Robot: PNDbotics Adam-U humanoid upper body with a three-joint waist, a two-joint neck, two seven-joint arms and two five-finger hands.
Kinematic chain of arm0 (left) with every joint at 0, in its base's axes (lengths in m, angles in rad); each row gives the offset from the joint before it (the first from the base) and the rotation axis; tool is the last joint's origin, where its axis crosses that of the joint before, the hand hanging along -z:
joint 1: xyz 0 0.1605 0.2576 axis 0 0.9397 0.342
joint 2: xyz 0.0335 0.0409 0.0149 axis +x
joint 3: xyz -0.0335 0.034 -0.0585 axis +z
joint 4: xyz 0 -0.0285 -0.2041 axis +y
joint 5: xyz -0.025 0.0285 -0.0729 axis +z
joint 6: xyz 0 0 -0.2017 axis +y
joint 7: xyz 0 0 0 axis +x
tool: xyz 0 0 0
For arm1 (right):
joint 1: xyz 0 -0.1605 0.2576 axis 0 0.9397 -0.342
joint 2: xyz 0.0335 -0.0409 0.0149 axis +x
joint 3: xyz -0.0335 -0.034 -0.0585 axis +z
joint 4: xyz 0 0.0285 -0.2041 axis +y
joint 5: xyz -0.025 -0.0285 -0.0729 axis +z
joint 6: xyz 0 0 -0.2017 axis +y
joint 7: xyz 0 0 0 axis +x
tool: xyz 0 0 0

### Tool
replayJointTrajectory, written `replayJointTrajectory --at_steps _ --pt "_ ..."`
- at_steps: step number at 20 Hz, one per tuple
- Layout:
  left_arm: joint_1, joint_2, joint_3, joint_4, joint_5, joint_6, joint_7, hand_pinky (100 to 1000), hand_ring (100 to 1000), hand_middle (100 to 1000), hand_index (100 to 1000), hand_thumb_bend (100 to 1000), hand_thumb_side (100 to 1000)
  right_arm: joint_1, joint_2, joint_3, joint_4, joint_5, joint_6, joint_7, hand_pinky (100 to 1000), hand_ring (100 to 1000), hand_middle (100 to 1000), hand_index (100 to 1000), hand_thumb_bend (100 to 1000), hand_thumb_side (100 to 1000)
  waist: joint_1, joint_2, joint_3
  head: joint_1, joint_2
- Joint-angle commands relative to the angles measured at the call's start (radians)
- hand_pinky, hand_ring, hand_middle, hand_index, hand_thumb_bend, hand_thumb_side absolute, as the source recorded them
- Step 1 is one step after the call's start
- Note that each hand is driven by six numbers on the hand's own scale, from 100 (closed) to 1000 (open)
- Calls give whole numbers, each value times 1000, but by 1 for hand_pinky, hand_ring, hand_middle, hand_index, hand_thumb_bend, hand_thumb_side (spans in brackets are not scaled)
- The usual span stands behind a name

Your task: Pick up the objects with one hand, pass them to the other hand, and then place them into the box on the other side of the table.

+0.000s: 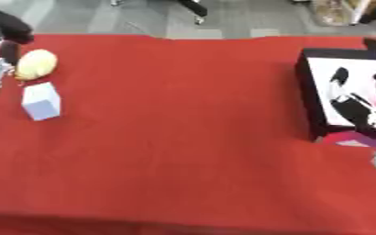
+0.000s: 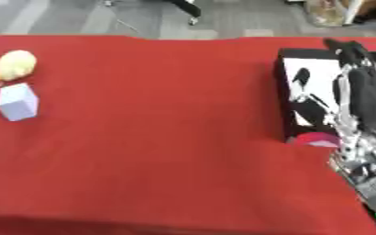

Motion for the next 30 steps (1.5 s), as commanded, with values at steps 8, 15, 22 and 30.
replayJointTrajectory --at_steps 8,15,22,30 --pt "-224 253 -147 530 -569 -323 80 855 786 791 891 193 365 -24 109 75 -24 292 3 47 672 949 818 895 100 218 17 -35 -19 152 -3" --pt "-307 244 -203 813 -930 -381 222 865 796 798 897 352 605 -23 113 89 -24 273 -1 43 668 949 813 896 100 230 16 -41 -27 142 -3" --pt "-323 209 -196 931 -1105 -343 339 853 780 782 881 384 497 -21 117 96 -24 260 0 29 665 949 809 897 100 239 14 -40 -29 139 -3" --pt "-312 199 -171 936 -1168 -275 563 847 771 773 874 334 369 -20 118 96 -24 259 2 25 665 948 808 898 100 243 12 -39 -34 131 -3"
